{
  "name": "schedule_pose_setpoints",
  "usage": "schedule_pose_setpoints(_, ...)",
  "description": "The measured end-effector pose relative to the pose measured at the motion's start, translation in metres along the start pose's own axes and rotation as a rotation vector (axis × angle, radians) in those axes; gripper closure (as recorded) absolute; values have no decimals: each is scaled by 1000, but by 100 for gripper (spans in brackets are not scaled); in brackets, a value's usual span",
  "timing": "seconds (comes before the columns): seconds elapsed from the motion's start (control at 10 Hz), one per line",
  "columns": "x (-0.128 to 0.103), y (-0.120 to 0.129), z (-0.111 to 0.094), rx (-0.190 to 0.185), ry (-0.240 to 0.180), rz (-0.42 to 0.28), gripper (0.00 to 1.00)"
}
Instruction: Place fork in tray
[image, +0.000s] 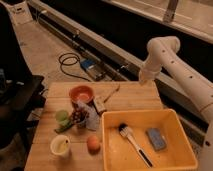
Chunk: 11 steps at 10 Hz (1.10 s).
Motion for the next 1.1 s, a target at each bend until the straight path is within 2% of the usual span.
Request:
schedule_pose_setpoints(0.3,11,-5,15,-9,-33,-21,48)
schedule_pose_setpoints(0.5,-1,-20,33,-15,-52,-48,27)
schedule_pose_setpoints(0.6,-17,-35,46,-11,-52,-63,21)
schedule_pose_setpoints(0.8,-45,-60,64,3,-49,-85,20)
schedule_pose_setpoints(0.9,-70,-82,78,28,-42,-105,20)
schedule_pose_setpoints(1.1,-91,-98,91,47,-30,-124,20)
